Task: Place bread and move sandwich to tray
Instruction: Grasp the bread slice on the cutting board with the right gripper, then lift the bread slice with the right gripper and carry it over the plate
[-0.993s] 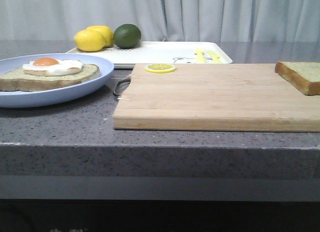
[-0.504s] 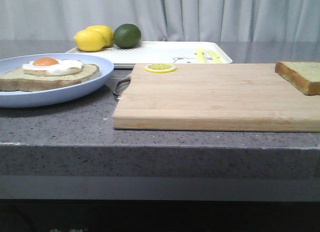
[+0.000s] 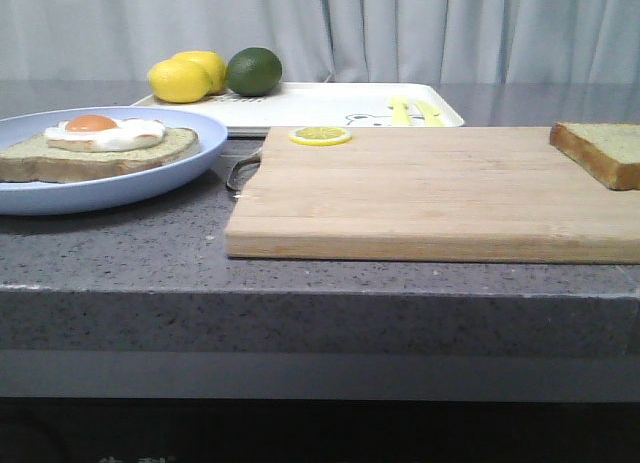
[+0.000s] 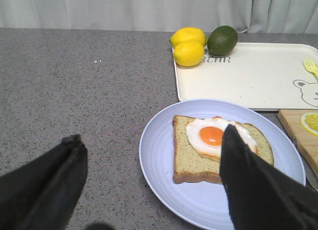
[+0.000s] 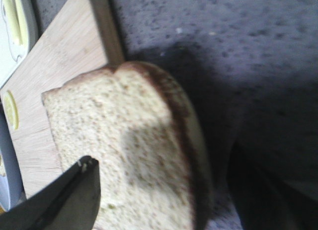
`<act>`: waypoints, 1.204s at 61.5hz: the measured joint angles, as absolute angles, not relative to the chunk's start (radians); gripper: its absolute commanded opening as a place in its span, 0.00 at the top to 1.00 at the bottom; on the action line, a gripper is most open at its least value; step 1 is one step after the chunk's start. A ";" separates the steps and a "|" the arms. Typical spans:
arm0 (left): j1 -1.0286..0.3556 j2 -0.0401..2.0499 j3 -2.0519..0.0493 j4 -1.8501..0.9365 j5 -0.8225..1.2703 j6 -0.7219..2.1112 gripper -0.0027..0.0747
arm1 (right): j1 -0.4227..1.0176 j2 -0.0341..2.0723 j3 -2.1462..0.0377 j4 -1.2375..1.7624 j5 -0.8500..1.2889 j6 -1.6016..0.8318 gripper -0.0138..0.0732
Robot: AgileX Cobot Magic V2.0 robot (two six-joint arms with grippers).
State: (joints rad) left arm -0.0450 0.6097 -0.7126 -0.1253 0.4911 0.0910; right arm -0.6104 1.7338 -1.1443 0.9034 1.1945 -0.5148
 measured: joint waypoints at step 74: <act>-0.045 0.610 -0.713 -0.125 0.471 0.091 0.26 | -0.501 1.488 -1.148 1.089 1.193 -0.532 0.84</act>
